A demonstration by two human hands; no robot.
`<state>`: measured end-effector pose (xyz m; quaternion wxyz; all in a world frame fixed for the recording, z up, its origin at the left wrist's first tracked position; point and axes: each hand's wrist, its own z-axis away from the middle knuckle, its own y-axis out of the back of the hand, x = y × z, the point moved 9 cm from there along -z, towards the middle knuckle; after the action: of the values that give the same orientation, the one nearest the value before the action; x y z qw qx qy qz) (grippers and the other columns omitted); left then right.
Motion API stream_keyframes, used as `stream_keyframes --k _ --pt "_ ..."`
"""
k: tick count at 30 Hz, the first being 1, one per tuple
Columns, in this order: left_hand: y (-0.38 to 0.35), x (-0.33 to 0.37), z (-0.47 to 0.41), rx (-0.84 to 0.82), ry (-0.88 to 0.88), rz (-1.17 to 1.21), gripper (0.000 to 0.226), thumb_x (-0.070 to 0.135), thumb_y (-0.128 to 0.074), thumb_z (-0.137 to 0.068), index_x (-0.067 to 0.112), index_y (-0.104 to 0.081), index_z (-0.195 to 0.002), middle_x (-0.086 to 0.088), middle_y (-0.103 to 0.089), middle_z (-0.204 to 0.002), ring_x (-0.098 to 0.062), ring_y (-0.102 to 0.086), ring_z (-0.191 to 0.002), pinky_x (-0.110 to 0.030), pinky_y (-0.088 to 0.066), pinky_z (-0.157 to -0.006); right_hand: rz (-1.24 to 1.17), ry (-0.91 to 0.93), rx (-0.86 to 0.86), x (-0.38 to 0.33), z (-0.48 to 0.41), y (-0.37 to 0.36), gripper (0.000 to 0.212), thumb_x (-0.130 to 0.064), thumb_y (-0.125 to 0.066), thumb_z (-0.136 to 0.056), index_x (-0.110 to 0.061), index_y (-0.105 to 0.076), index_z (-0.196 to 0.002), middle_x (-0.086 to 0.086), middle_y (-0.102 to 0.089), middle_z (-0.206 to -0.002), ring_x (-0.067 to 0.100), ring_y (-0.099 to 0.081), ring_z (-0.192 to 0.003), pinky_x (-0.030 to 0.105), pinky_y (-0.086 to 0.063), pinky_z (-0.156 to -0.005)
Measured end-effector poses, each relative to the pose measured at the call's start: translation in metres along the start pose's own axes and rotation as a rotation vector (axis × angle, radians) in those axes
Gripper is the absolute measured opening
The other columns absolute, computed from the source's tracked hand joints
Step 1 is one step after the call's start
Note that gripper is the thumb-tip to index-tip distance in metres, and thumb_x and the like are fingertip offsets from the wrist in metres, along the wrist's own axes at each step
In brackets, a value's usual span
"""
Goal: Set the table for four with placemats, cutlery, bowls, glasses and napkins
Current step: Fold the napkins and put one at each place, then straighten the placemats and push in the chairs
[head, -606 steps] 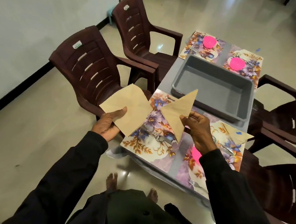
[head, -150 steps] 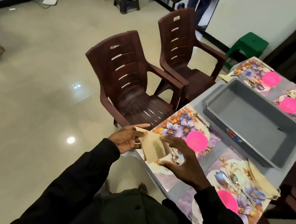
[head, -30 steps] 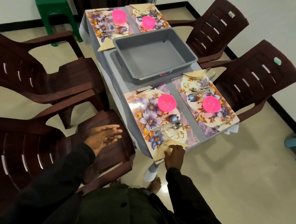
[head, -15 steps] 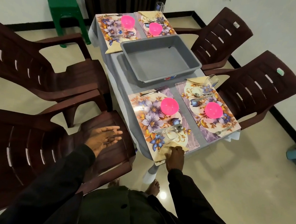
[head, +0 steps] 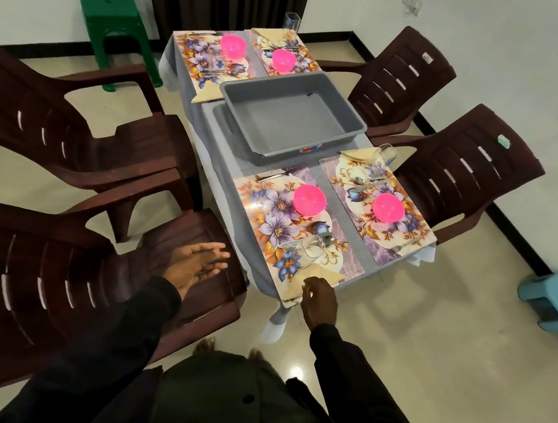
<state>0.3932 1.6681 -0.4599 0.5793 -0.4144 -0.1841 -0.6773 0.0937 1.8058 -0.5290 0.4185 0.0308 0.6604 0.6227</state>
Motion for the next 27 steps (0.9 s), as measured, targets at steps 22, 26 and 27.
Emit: stream_keyframes --k 22,26,27 --pt "-0.026 0.01 0.052 0.195 -0.28 -0.328 0.011 0.012 -0.065 -0.099 0.01 -0.073 -0.107 -0.004 -0.078 -0.101 -0.023 -0.075 -0.089 -0.027 -0.059 -0.076 -0.31 0.361 -0.131 -0.113 0.008 0.07 0.021 -0.034 -0.058 -0.094 -0.019 -0.073 -0.095 -0.009 -0.074 -0.091 0.007 -0.068 -0.086 0.031 -0.058 -0.079" --pt "-0.007 0.021 0.068 0.202 -0.351 -0.371 0.011 0.009 -0.065 -0.098 0.015 -0.073 -0.102 -0.005 -0.076 -0.101 -0.019 -0.074 -0.095 -0.02 -0.057 -0.074 -0.244 0.462 -0.131 -0.149 0.012 0.066 0.008 -0.019 -0.065 -0.096 -0.017 -0.073 -0.096 -0.007 -0.073 -0.09 0.007 -0.066 -0.084 0.023 -0.054 -0.077" --pt "0.001 0.023 0.072 0.204 -0.366 -0.385 0.01 0.01 -0.066 -0.098 0.015 -0.073 -0.102 -0.003 -0.077 -0.101 -0.018 -0.074 -0.097 -0.023 -0.058 -0.079 -0.237 0.488 -0.139 -0.16 0.015 0.063 0.008 -0.017 -0.065 -0.095 -0.018 -0.073 -0.095 -0.009 -0.072 -0.089 0.005 -0.066 -0.084 0.02 -0.052 -0.076"
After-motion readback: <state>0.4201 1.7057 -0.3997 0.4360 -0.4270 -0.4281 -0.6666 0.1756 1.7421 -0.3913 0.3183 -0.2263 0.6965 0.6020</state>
